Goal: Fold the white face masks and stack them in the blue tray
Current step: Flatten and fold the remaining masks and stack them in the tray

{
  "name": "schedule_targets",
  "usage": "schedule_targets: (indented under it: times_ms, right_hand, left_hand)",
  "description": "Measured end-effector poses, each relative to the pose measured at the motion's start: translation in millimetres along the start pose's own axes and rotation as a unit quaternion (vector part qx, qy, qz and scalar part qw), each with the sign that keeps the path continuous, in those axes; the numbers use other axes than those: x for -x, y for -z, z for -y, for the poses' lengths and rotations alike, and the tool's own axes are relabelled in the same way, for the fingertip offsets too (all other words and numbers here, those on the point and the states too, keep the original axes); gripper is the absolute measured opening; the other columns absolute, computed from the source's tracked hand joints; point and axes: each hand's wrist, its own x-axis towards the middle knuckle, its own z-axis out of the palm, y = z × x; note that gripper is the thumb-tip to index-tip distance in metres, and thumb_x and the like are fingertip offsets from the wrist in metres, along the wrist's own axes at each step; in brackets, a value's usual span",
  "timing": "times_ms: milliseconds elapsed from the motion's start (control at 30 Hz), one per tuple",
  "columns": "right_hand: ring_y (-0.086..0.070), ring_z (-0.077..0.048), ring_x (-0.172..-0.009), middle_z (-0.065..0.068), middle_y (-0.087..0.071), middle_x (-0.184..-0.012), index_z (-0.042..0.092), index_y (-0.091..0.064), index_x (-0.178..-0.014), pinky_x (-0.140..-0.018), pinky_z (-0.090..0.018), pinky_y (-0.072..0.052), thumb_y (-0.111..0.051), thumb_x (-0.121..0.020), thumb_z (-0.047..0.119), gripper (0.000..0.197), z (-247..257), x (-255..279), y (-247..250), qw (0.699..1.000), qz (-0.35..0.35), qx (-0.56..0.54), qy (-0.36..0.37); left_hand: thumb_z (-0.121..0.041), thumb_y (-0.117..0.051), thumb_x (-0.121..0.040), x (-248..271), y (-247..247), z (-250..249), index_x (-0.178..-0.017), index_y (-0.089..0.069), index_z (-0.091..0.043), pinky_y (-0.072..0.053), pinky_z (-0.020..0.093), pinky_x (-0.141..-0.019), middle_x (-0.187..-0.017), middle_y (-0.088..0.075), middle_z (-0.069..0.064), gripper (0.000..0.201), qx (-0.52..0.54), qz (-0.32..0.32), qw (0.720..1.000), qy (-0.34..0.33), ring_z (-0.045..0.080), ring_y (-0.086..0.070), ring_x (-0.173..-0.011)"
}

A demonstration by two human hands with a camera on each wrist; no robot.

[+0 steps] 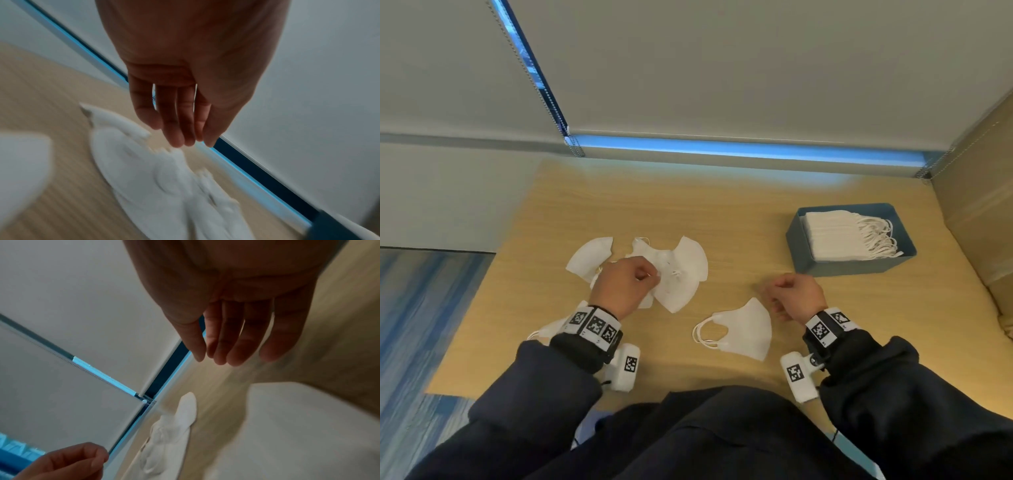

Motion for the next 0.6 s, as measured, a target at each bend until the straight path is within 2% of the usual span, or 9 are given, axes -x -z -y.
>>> schedule_targets:
  times_ms: [100,167,200,267,333,400,500,567,600]
  right_hand:
    - [-0.062,-0.018,-0.058,-0.012,-0.074,-0.08,0.008,-0.073,-0.091,-0.044,-0.022,-0.049,-0.074,-0.088,0.016,0.008,34.1,-13.4,-22.2,0.997,0.007,0.031,0.064]
    - [-0.066,-0.018,-0.069,-0.003,-0.075,-0.083,0.017,-0.073,-0.092,-0.057,-0.027,-0.055,-0.075,-0.087,0.028,0.012,55.8,-28.2,-42.4,0.993,0.01,0.065,0.1]
    - [-0.067,-0.019,-0.077,0.001,-0.074,-0.085,0.02,-0.073,-0.094,-0.065,-0.031,-0.055,-0.075,-0.087,0.035,0.017,65.1,-36.7,-53.9,0.99,0.01,0.088,0.112]
    - [-0.066,-0.022,-0.094,0.002,-0.072,-0.101,0.02,-0.072,-0.11,-0.075,-0.031,-0.05,-0.073,-0.087,0.046,0.035,80.9,-54.0,-77.9,0.983,0.012,0.144,0.116]
    - [-0.064,-0.027,-0.109,-0.004,-0.067,-0.122,0.016,-0.063,-0.129,-0.082,-0.03,-0.045,-0.073,-0.085,0.052,0.058,91.7,-67.3,-101.4,0.97,0.024,0.212,0.112]
    - [-0.06,-0.031,-0.116,-0.007,-0.061,-0.131,0.014,-0.057,-0.134,-0.09,-0.035,-0.049,-0.075,-0.081,0.053,0.068,95.3,-74.4,-120.9,0.945,0.034,0.299,0.128]
    - [-0.057,-0.034,-0.115,-0.008,-0.054,-0.125,0.021,-0.061,-0.118,-0.096,-0.048,-0.052,-0.079,-0.076,0.044,0.051,93.2,-75.8,-137.4,0.918,0.021,0.373,0.132]
    - [-0.059,-0.033,-0.107,-0.006,-0.056,-0.118,0.026,-0.062,-0.1,-0.092,-0.047,-0.055,-0.078,-0.075,0.033,0.03,93.2,-74.3,-136.9,0.927,0.017,0.355,0.117]
    - [-0.061,-0.031,-0.101,-0.007,-0.059,-0.114,0.025,-0.06,-0.097,-0.089,-0.045,-0.057,-0.076,-0.077,0.025,0.026,93.7,-72.7,-135.3,0.932,0.016,0.344,0.112]
  left_hand:
    - [-0.029,-0.079,-0.083,0.7,44.9,33.6,-0.082,-0.073,-0.03,-0.053,0.029,-0.072,-0.078,-0.072,-0.011,0.006,-0.038,-0.051,0.997,0.041,0.012,-0.069,-0.075]
    - [-0.032,-0.079,-0.082,4.1,69.3,60.5,-0.084,-0.074,-0.029,-0.051,0.03,-0.072,-0.079,-0.071,-0.01,0.006,-0.078,-0.059,0.992,0.08,0.016,-0.068,-0.08]
    - [-0.035,-0.077,-0.082,6.4,78.5,73.6,-0.084,-0.073,-0.03,-0.053,0.032,-0.072,-0.08,-0.071,-0.009,0.007,-0.106,-0.051,0.988,0.098,0.019,-0.068,-0.081]
    - [-0.041,-0.074,-0.082,11.9,88.9,94.0,-0.087,-0.073,-0.03,-0.056,0.035,-0.074,-0.084,-0.072,-0.008,0.012,-0.149,-0.022,0.981,0.122,0.021,-0.068,-0.083]
    - [-0.044,-0.077,-0.079,17.9,88.0,106.0,-0.091,-0.071,-0.029,-0.057,0.035,-0.078,-0.088,-0.071,-0.009,0.02,-0.16,0.014,0.977,0.137,0.019,-0.068,-0.086]
    - [-0.048,-0.082,-0.074,21.2,78.7,113.2,-0.101,-0.066,-0.031,-0.056,0.035,-0.082,-0.093,-0.069,-0.011,0.035,-0.173,0.056,0.973,0.142,0.017,-0.066,-0.091]
    - [-0.044,-0.085,-0.069,18.6,65.5,120.8,-0.115,-0.061,-0.031,-0.057,0.039,-0.086,-0.101,-0.07,-0.001,0.054,-0.183,0.081,0.97,0.14,0.023,-0.066,-0.097]
    - [-0.036,-0.088,-0.068,13.3,63.6,121.6,-0.111,-0.065,-0.031,-0.057,0.04,-0.088,-0.102,-0.072,0.0,0.049,-0.147,0.08,0.975,0.145,0.023,-0.067,-0.098]
    - [-0.032,-0.089,-0.068,10.6,64.3,122.2,-0.103,-0.068,-0.032,-0.057,0.038,-0.088,-0.102,-0.073,-0.001,0.041,-0.132,0.081,0.977,0.145,0.021,-0.068,-0.096]
